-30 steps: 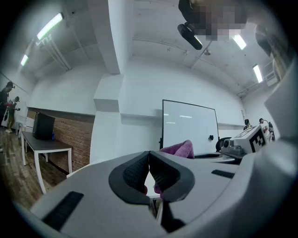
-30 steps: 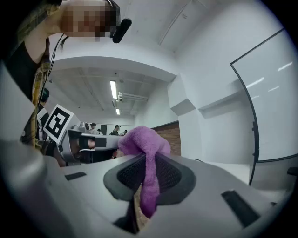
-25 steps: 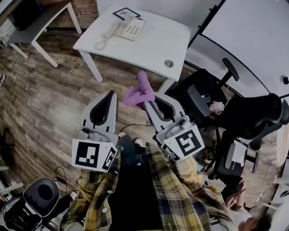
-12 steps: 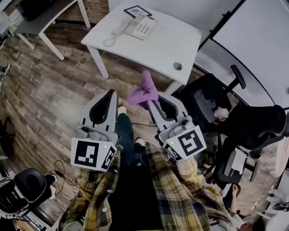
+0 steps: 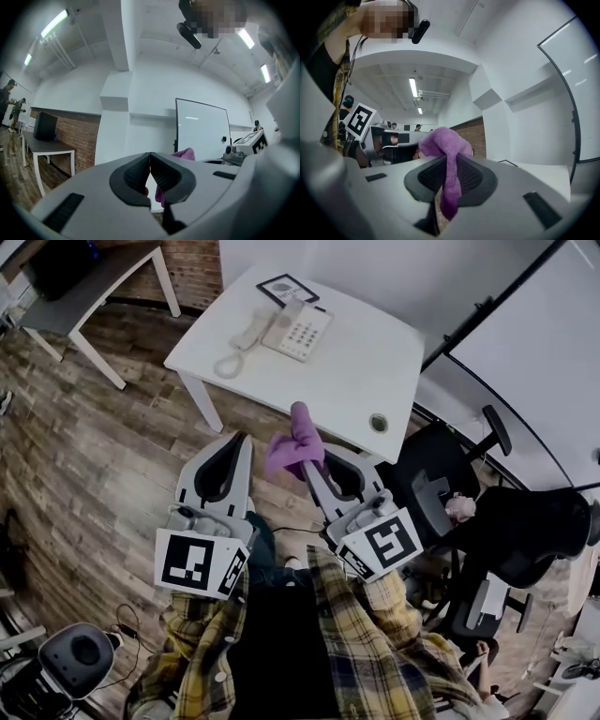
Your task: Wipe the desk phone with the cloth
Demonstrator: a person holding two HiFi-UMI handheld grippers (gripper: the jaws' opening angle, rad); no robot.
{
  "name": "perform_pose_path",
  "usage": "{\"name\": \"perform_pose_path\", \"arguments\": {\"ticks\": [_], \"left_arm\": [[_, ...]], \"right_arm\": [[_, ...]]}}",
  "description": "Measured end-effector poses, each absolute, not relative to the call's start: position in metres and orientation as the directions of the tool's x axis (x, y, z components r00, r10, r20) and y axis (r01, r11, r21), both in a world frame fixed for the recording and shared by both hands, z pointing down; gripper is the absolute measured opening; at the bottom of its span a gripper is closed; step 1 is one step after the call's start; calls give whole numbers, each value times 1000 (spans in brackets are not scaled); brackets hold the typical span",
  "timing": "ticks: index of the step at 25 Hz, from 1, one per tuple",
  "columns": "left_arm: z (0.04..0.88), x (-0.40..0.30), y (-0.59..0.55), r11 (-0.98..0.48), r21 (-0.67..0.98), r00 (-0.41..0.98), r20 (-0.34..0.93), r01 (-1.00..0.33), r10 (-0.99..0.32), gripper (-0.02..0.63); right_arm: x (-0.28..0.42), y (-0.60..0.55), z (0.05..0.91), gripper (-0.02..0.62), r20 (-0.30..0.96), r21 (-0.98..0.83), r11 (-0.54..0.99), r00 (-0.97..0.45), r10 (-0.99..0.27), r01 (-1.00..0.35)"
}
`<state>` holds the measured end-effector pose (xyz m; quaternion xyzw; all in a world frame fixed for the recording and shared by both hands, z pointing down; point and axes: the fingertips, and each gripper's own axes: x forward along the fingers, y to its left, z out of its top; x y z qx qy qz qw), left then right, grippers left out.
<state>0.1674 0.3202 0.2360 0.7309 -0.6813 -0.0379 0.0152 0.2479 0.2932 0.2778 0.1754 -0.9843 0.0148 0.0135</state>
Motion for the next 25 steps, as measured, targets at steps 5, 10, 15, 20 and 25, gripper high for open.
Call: {"name": "perform_pose_path", "arguments": {"ticks": [5,10,15,20,25], "left_arm": [[236,109,270,-90,74,89,-20,-993,-996,15],[237,60,231,-107,84,106,-12,-991,-994,15],[241,17,209,-107,84,107,-6,-991,-994,14],[243,-20,203,-110,79,110,-4,-991,-994,15],[247,-46,204,-90,102,92,10,-991,-996,15]], "right_arm": [[194,245,280,61,52,-42,926,-927,-372,-374],[154,203,279,61,58,-50,909,-910,-410,-413],[126,171,280,61,55,-52,892,-893,-447,-449],[99,152,286,61,62,-55,874,-875,-480,-483],[79,149,288,61,91,-55,875,-875,-476,-481]]}}
